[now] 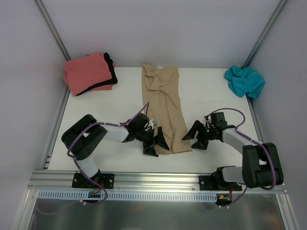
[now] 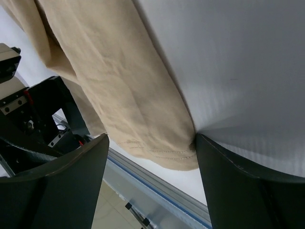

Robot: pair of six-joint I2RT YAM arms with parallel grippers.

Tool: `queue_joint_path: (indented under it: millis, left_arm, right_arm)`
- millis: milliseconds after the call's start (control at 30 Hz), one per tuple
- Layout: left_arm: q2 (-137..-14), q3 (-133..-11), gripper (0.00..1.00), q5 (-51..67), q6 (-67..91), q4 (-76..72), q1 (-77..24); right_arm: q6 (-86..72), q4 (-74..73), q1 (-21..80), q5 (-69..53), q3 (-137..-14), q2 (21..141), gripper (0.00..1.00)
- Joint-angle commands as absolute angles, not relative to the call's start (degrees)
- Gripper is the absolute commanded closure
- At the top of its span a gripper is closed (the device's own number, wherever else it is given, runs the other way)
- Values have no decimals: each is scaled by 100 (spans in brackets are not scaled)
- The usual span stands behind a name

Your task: Fold and stack the t-shirts

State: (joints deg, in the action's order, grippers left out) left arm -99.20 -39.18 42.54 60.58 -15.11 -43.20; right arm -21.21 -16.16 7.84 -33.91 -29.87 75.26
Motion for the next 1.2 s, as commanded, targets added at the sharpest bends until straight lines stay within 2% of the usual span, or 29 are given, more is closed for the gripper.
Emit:
queue_joint_path:
  millis: [0,100,133,200,267,300,333,367,700,967,1167]
  left_arm:
    - [-9888,-3841,10,3314,5739,-959,-4377]
    - [-9747,-3814,17,3217,5643,-792,-4377]
    - [-9686,-3814,21,3147,5608,-661,-4386]
    - [-9633,-3823,32,3094,5511,-528,-4386]
    - [-9572,-3885,53,3015,5371,-256,-4394]
    - [-9554,-3911,84,2980,5327,-168,-4395]
    - [-9536,-3963,96,2910,5291,-63,-4412]
    - [-9527,-3981,100,2892,5213,130,-4421]
    - [-9308,-3990,100,2848,5133,439,-4465]
    - [-8676,-3832,100,3032,5089,940,-4491]
    - [-8324,-3753,100,3155,5229,1160,-4544]
  right_arm:
    - [-2460,-1310,1019,-3375,-2690,7462,23]
    - [-2487,-1301,1098,-3401,-2584,7357,35]
    - [-2487,-1301,1099,-3427,-2532,7339,43]
    - [-2479,-1292,1116,-3454,-2487,7295,51]
    - [-2496,-1292,1116,-3472,-2452,7277,62]
    - [-2505,-1275,1134,-3472,-2443,7269,66]
    - [-2505,-1274,1134,-3472,-2443,7260,72]
    - [-2496,-1283,1142,-3480,-2443,7260,73]
    - [-2444,-1678,1160,-3621,-2487,6970,87]
    - [-2066,-2837,1169,-3753,-2584,6364,89]
    - [-2223,-3172,1178,-4008,-2216,5881,89]
